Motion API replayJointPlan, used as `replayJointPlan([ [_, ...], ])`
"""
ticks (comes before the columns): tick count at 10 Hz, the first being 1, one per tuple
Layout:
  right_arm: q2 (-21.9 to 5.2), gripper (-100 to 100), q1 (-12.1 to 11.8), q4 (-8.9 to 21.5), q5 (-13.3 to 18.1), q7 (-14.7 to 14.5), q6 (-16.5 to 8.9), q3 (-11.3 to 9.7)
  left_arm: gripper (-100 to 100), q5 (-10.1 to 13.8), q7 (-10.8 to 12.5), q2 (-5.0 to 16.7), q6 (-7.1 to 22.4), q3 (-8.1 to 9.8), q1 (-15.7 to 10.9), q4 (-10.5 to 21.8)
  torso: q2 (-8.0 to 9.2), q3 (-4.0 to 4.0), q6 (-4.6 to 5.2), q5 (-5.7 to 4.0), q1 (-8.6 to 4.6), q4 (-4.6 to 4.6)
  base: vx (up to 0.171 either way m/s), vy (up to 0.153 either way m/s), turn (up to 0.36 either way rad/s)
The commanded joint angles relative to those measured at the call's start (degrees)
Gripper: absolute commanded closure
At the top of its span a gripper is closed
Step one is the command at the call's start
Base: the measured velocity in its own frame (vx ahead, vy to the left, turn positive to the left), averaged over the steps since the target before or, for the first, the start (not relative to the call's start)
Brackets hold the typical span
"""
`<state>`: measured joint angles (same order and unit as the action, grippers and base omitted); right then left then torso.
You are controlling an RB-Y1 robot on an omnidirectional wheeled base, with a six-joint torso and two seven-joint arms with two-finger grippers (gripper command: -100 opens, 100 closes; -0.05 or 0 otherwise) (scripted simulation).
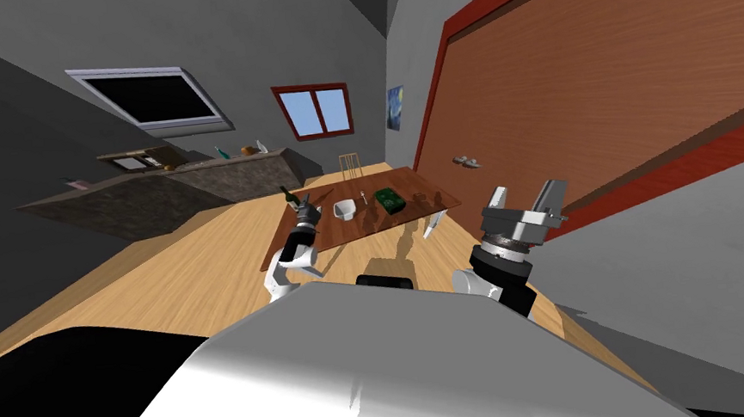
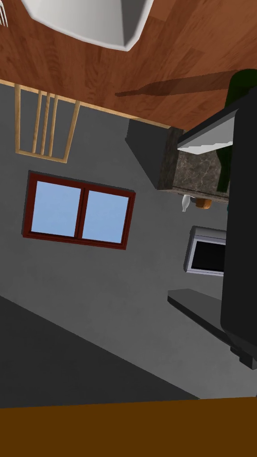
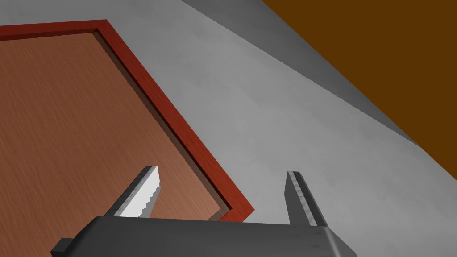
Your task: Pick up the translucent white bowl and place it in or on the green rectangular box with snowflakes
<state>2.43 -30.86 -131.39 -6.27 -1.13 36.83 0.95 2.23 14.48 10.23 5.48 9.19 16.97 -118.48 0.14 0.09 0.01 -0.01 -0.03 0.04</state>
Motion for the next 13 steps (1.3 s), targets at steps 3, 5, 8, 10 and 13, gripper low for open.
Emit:
replayJointPlan([
  [3, 0.0, 0, 0.0, 0.0, 0.0, 0.0, 0.0, 0.0, -100, -0.33, 0.75, 0.59, 5.9, 1.64, -1.35, 1.14, 0.02, 0.01, -0.01, 0.01, 0.04, 0.0, -0.041, -0.007, -0.055],
  [5, 0.0, 0, 0.0, 0.0, 0.0, 0.0, 0.0, 0.0, -100, -0.68, 1.11, 0.77, 9.25, 2.69, -2.47, 1.98, -0.01, 0.0, 0.0, 0.0, 0.01, 0.0, -0.034, -0.009, -0.071],
  [8, 0.0, 0, -0.01, 0.0, 0.0, 0.0, 0.0, 0.0, -100, -1.42, 1.71, 1.01, 14.44, 4.8, -4.77, 3.71, -0.06, -0.03, -0.02, 0.01, 0.04, -0.01, -0.027, -0.004, -0.079],
  [10, 0.0, 0, -0.01, 0.0, 0.0, 0.0, 0.0, 0.0, -100, -1.83, 1.94, 1.06, 17.61, 5.83, -5.94, 4.6, -0.06, -0.03, -0.02, 0.01, 0.06, -0.01, -0.023, -0.003, -0.074],
  [13, 0.0, 0, -0.01, 0.0, 0.0, 0.0, 0.0, 0.01, -100, -2.25, 2.12, 1.05, 21.93, 6.84, -7.12, 5.49, -0.11, -0.06, -0.03, 0.01, 0.06, -0.02, -0.011, 0.0, -0.052],
])
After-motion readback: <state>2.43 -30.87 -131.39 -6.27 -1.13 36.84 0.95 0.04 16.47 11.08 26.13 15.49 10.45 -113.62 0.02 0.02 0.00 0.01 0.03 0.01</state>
